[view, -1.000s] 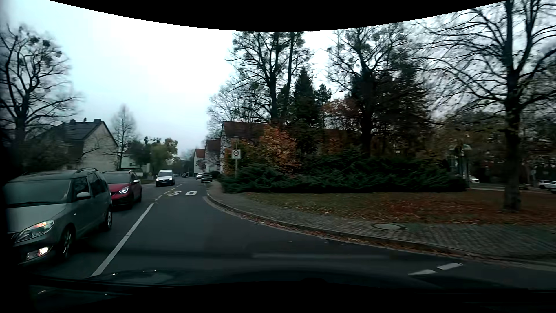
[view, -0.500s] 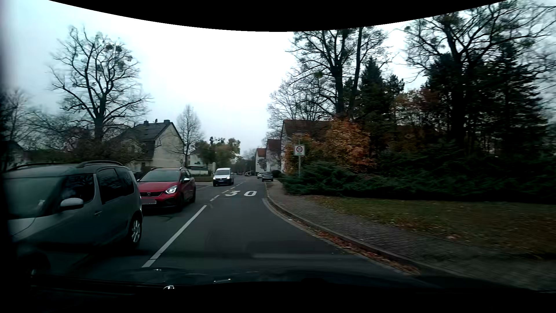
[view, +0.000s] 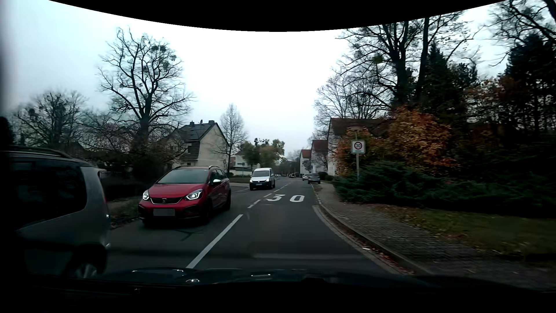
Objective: Follow the waypoints while adhering to traffic rules and regulations
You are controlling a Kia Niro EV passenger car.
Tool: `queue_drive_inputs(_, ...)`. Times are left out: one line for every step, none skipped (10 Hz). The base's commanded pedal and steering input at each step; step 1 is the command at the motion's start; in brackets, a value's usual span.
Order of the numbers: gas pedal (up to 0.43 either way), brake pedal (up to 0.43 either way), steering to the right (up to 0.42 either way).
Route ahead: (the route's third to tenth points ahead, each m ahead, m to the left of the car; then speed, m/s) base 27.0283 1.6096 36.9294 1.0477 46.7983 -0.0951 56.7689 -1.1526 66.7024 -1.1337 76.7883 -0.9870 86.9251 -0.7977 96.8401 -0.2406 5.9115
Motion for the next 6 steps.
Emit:
queue_drive_inputs(0.220, 0.000, -0.121)
queue_drive_inputs(0.220, 0.000, -0.093)
queue_drive_inputs(0.220, 0.000, -0.060)
queue_drive_inputs(0.220, 0.000, -0.034)
queue_drive_inputs(0.220, 0.000, -0.006)
queue_drive_inputs(0.220, 0.000, 0.011)
